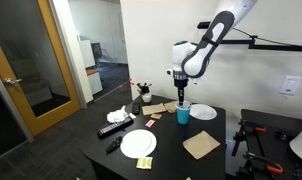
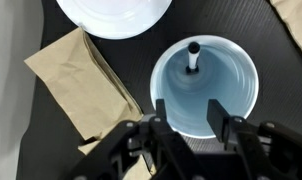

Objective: Remove the pen from the cup and put it on the table

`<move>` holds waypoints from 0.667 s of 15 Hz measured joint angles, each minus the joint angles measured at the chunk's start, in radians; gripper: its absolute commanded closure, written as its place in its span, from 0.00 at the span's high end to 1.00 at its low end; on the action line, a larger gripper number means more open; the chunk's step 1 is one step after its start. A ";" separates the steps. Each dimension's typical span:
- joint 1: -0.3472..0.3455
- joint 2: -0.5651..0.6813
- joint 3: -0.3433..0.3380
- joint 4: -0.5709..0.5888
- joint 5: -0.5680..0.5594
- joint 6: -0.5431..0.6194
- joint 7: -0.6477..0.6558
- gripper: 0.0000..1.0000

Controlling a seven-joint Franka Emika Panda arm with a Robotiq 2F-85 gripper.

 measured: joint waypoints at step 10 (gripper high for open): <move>0.001 0.009 0.000 0.004 -0.011 -0.037 0.008 0.45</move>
